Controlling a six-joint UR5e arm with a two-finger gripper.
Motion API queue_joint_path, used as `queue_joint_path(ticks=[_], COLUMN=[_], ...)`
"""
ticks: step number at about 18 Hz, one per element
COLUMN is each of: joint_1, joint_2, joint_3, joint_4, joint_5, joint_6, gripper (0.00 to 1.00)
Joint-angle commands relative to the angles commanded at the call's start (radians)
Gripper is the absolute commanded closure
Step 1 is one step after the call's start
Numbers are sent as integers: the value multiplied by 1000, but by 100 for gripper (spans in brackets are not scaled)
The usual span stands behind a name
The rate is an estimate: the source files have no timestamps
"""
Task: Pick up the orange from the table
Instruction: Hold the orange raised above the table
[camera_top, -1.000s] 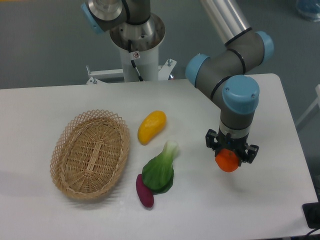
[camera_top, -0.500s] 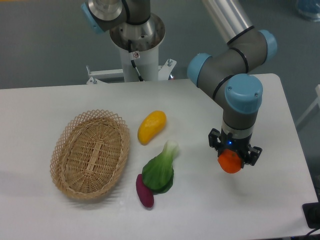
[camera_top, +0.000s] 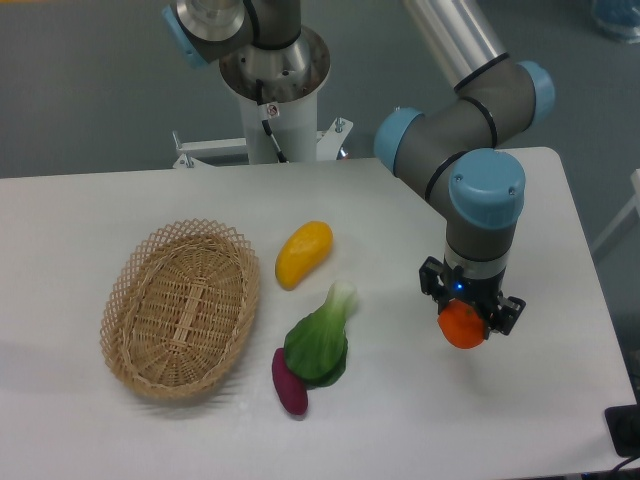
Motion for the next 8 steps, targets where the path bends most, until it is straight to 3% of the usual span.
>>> queue_joint_path(ticks=[8], joint_1=[-5], joint_2=[0], joint_3=[-11], joint_4=[8], joint_5=[26], joint_6=[-2], gripper=[48])
